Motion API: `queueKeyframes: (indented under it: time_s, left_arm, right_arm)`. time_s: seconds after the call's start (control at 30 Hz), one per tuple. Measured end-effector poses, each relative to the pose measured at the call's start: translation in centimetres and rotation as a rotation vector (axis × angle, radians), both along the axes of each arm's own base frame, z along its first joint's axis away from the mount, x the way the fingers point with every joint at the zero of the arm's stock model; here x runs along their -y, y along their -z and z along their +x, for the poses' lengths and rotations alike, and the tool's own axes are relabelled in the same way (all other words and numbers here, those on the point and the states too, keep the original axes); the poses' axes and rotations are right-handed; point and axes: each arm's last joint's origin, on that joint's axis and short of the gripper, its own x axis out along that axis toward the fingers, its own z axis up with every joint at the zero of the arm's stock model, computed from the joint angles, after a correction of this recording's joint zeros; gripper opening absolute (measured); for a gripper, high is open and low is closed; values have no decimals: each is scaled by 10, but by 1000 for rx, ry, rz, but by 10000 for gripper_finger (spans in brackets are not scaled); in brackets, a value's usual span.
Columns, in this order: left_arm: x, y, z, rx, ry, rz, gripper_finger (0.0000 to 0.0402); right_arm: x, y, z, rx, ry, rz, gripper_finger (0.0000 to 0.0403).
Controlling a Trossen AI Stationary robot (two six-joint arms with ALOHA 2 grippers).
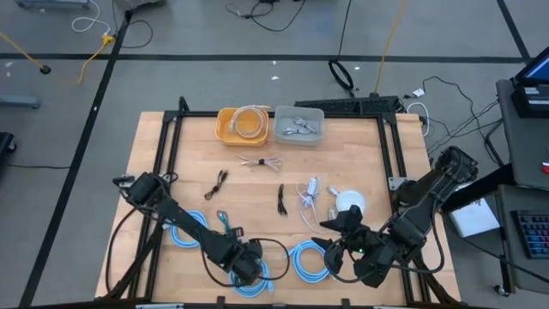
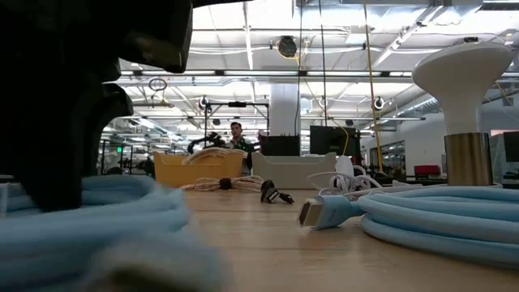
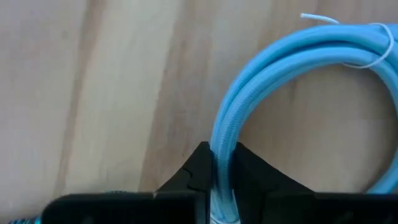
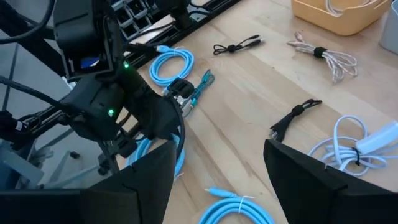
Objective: Pick & Place USB Port
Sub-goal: Put the middle blue HDMI cable into the yellow bin
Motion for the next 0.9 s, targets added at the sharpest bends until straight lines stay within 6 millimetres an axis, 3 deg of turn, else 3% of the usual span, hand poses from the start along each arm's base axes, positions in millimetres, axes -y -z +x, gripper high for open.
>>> queueKeyframes:
  time_s: [0.2, 0.33, 0.6, 0.9]
  left_arm:
    - [-26, -50, -3, 145, -141, 55, 35]
    - [-62, -95, -14, 244, -260, 154, 35]
    - [-180, -146, -36, 188, -474, 437, 35]
    - [-315, -161, -45, 101, -452, 558, 35]
  right_arm:
    - [0, -1, 1, 30, 21, -13, 238]
    - [0, -2, 2, 36, 24, -10, 238]
    - [7, -3, 9, 51, 46, -12, 238]
    - [33, -9, 35, 88, 105, -42, 238]
